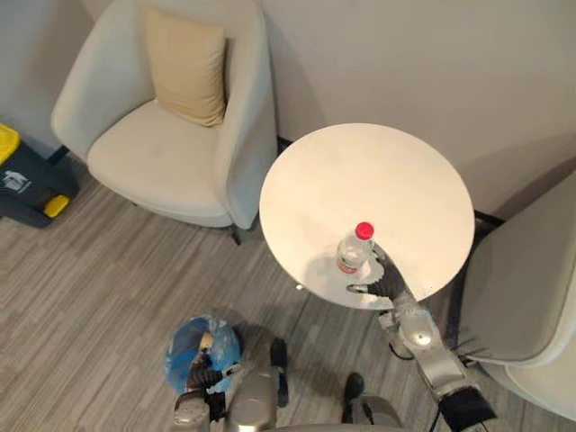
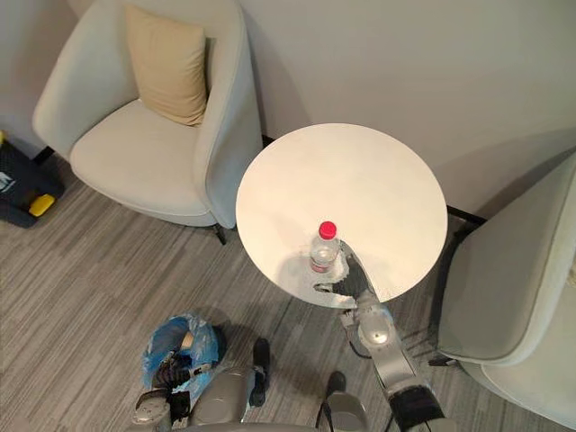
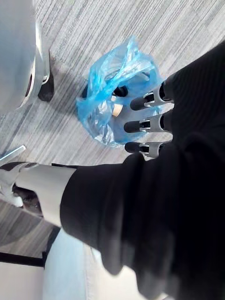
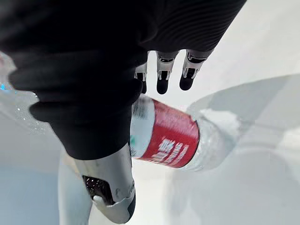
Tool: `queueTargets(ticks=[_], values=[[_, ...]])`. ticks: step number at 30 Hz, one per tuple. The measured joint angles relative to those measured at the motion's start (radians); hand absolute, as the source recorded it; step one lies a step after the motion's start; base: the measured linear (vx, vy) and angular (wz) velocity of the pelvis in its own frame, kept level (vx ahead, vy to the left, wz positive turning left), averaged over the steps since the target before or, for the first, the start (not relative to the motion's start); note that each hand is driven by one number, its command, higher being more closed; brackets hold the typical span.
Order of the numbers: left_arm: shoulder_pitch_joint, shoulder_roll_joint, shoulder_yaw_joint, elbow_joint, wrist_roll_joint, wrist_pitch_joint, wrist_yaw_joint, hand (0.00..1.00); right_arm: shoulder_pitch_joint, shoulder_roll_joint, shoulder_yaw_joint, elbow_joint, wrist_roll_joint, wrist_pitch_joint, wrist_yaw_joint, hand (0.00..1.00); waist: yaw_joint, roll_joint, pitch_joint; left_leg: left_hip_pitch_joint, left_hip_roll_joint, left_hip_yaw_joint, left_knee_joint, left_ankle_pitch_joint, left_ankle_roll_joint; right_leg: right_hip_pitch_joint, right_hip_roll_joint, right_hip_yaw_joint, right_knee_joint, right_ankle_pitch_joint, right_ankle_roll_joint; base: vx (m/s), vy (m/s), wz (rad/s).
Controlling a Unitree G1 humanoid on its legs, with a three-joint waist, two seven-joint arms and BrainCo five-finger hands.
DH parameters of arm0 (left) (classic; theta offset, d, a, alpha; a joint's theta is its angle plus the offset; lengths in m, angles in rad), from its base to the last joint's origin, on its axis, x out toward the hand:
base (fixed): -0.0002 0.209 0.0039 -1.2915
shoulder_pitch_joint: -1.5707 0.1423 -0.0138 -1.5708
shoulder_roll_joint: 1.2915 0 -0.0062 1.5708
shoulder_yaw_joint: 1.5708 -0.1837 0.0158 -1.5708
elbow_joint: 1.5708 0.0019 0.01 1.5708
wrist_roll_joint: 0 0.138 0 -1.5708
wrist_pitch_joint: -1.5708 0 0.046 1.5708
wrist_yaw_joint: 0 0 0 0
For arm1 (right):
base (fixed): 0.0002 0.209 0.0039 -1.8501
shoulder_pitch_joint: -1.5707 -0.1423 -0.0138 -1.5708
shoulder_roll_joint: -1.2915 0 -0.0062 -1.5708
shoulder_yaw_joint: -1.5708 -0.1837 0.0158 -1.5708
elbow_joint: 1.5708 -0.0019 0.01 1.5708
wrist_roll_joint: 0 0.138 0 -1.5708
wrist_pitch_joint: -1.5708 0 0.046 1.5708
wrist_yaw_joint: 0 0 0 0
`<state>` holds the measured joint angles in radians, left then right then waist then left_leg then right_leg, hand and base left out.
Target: Gather rubbish on tea table into small bin, then transfer packed bag to large trash can.
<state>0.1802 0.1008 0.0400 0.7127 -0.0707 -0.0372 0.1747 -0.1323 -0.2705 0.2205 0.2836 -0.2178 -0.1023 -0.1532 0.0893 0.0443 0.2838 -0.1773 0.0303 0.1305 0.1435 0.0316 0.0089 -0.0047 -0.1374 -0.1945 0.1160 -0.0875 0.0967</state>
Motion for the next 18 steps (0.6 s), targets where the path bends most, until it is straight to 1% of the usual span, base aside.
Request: queueTargets(ticks=[1,2,5,6,8,11,13,16,18], values=[[0.0,0.0,0.0,0.006,0.0,-0.005,0.0,0.0,-0.027,-0.002,0.004,0.019,-0.006,0.0,-0.003,1.0,0.007,0.007,0.005,-0.001,-0.001,-0.003,-0.005,0.005,0.0,-0.001,0.0,-0.003,-0.001,0.002,0.0,-0.05,-0.005,0.1],[0.002,0.0,-0.001,0.006,0.0,-0.006,0.0,0.0,-0.041,-0.004,0.006,0.028,-0.012,0.0,-0.007,1.0,0.009,0.01,0.007,-0.004,-0.001,-0.007,-0.005,0.006,0.001,-0.001,0.0,-0.008,-0.001,0.002,0.0,-0.05,-0.009,0.22],[0.004,-0.005,-0.002,0.005,-0.012,-0.018,0.0,0.0,-0.138,-0.003,0.004,0.089,-0.019,0.001,-0.053,1.0,0.015,0.029,0.02,-0.041,-0.006,-0.036,-0.006,0.022,0.002,-0.024,0.001,-0.037,0.002,0.005,0.001,-0.05,-0.005,0.25],[0.003,-0.012,-0.002,0.005,-0.026,-0.019,0.0,0.0,-0.171,-0.004,-0.013,0.099,-0.017,0.002,-0.068,1.0,0.025,0.038,0.027,-0.058,-0.005,-0.038,-0.006,0.028,0.003,-0.039,0.002,-0.038,0.001,0.011,0.001,-0.05,0.003,0.05],[0.005,-0.026,-0.002,0.005,-0.044,-0.019,0.0,0.0,-0.2,-0.014,-0.029,0.107,-0.005,0.003,-0.09,1.0,0.039,0.047,0.041,-0.071,-0.001,-0.039,-0.008,0.033,0.005,-0.053,0.002,-0.039,0.001,0.015,0.002,-0.03,-0.004,0.03],[0.015,-0.028,-0.002,0.005,-0.063,-0.02,-0.002,0.0,-0.222,-0.008,-0.037,0.114,0.03,0.004,-0.105,1.0,0.047,0.047,0.063,-0.072,-0.004,-0.041,-0.014,0.034,0.005,-0.054,-0.001,-0.041,-0.002,0.016,0.003,0.0,-0.001,0.02],[0.015,-0.029,-0.001,0.004,-0.075,-0.022,-0.004,0.0,-0.221,-0.005,-0.052,0.114,0.057,0.005,-0.105,1.0,0.05,0.047,0.065,-0.072,-0.007,-0.041,-0.027,0.039,0.007,-0.058,-0.002,-0.041,-0.008,0.018,0.004,0.0,0.0,0.0],[0.014,-0.029,-0.001,0.002,-0.075,-0.029,-0.023,0.0,-0.216,0.015,-0.085,0.109,0.085,0.005,-0.105,1.0,0.048,0.045,0.076,-0.072,-0.007,-0.036,-0.032,0.04,0.007,-0.059,-0.002,-0.036,-0.014,0.023,0.005,0.04,-0.008,-0.04],[0.016,-0.03,0.001,-0.011,-0.075,-0.029,-0.022,0.0,-0.195,0.023,-0.107,0.077,0.099,0.01,-0.106,1.0,0.046,0.044,0.079,-0.071,-0.006,-0.032,-0.032,0.04,0.007,-0.059,-0.001,-0.031,-0.015,0.025,0.001,0.04,-0.008,-0.04]])
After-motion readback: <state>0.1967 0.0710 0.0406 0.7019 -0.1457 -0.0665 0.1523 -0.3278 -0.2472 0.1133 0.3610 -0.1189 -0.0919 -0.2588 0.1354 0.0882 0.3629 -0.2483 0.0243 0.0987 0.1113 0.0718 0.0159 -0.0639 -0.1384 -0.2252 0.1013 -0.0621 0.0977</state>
